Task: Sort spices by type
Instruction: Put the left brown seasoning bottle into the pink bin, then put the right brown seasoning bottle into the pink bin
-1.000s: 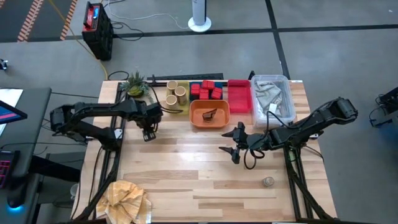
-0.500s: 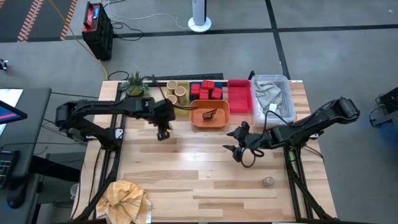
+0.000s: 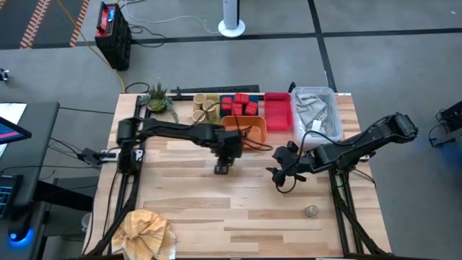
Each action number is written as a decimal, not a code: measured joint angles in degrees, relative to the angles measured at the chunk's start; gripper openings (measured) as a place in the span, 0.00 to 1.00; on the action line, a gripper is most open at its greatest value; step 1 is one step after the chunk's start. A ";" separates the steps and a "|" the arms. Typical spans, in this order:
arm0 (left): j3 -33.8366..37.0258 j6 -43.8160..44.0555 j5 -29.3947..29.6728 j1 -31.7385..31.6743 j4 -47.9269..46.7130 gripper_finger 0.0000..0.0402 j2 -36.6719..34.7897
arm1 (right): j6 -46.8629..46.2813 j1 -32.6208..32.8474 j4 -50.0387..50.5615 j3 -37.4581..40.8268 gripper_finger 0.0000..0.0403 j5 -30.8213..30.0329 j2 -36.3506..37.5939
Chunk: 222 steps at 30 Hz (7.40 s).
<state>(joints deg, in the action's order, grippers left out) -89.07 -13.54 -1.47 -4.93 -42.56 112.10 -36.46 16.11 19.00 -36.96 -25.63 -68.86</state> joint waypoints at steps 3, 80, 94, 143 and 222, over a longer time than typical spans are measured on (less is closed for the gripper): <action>-5.19 -1.96 0.03 0.01 -0.07 0.36 3.89 | -2.32 0.03 1.65 0.00 0.78 0.02 0.02; 59.44 14.42 30.66 10.21 72.43 0.67 -33.80 | 39.11 -18.48 0.83 -27.00 0.47 20.98 -32.96; 59.38 14.89 30.66 10.21 72.26 0.67 -33.80 | 32.46 -29.02 21.60 -33.21 0.47 0.39 -14.36; 59.35 9.64 30.66 8.90 71.87 0.67 -33.80 | 57.13 -57.86 28.50 -49.05 0.43 10.69 -41.36; 59.35 12.73 30.61 8.92 66.74 0.67 -33.80 | -32.98 29.78 43.62 -19.80 0.89 29.41 -16.31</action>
<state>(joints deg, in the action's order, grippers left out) -29.71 -0.81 29.14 3.99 24.18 78.30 -69.43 45.90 62.62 -56.77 3.78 -85.17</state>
